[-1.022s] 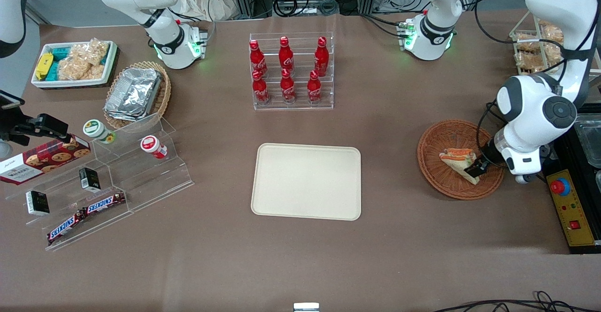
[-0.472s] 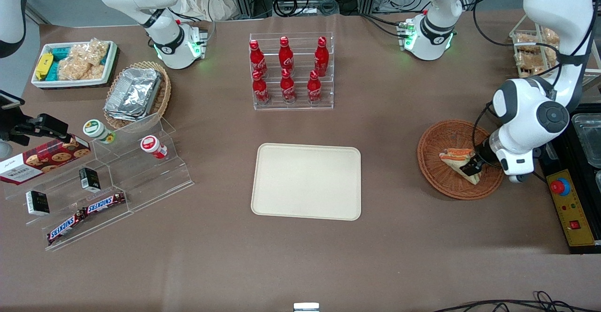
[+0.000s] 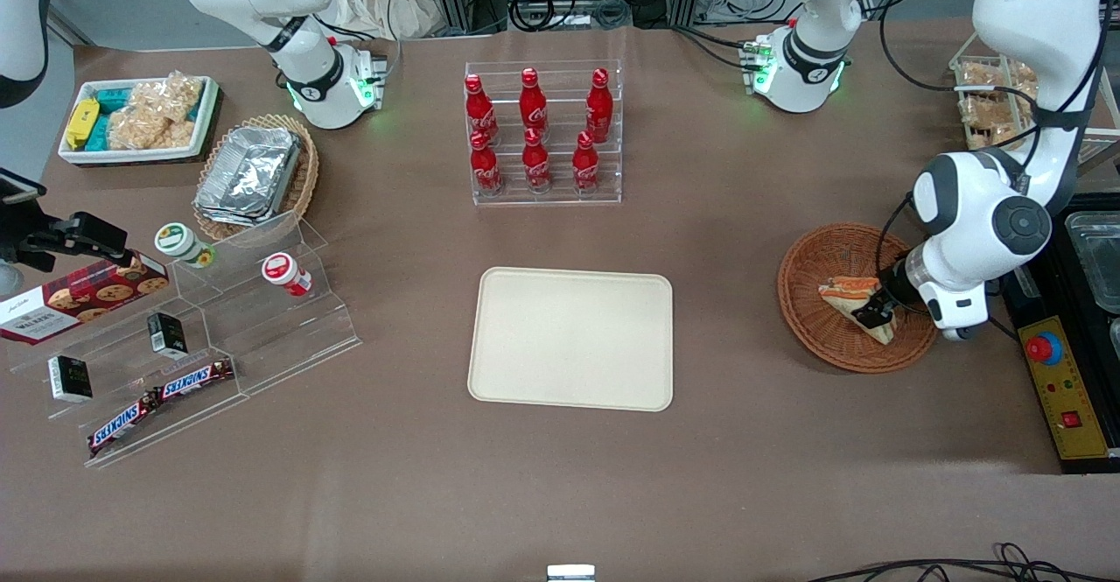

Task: Place sandwich from basket to tray
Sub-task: 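Lower the open left gripper around the wrapped sandwich, then close the left gripper on the sandwich and lift it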

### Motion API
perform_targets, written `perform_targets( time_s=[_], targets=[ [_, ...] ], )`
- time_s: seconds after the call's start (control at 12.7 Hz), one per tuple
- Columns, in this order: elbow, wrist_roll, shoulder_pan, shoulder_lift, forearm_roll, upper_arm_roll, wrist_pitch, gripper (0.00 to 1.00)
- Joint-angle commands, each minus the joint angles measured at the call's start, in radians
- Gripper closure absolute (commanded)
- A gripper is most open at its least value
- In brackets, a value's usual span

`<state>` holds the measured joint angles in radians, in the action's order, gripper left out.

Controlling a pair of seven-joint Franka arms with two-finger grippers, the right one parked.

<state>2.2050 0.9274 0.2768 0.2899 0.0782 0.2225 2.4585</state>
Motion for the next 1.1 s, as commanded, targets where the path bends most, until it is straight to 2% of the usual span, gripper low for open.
perform_targets(
  time_s=[0.0, 0.24, 0.31, 0.63, 0.79, 1.02],
  targets=[
    [-0.005, 0.021, -0.002, -0.009, 0.003, 0.008, -0.013, 0.91],
    [-0.083, 0.001, -0.004, -0.012, 0.012, 0.012, -0.189, 1.0],
    [-0.117, -0.01, -0.004, -0.014, 0.028, 0.014, -0.238, 1.0],
    [-0.344, -0.24, -0.002, -0.015, 0.031, 0.014, -0.494, 1.0],
    [-0.462, -0.394, -0.007, -0.012, 0.025, 0.015, -0.568, 1.0],
    [-0.585, -0.458, -0.042, -0.012, 0.026, 0.05, -0.65, 1.0]
  ],
)
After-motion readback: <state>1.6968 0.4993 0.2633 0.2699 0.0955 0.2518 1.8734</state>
